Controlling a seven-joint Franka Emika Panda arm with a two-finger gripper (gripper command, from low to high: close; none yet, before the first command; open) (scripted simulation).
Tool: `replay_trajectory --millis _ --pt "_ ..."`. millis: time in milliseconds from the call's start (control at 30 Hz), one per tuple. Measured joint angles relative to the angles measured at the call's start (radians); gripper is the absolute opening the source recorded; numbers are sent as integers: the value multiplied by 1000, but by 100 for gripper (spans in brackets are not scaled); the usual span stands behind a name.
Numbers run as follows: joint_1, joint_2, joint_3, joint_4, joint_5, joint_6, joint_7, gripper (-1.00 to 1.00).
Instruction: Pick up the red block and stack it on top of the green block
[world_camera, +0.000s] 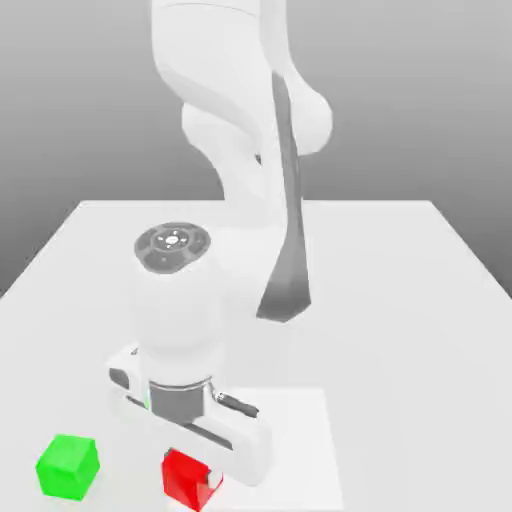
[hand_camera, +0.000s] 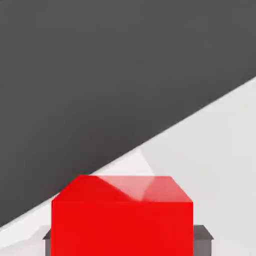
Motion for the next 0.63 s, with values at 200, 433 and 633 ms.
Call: replay_trajectory --millis 200,433,633 --pt "-10 -163 3 -23 10 -141 0 -100" --pt "-131 -158 -149 64 83 -225 191 -100" --pt "-150 -65 -141 74 115 -143 182 100"
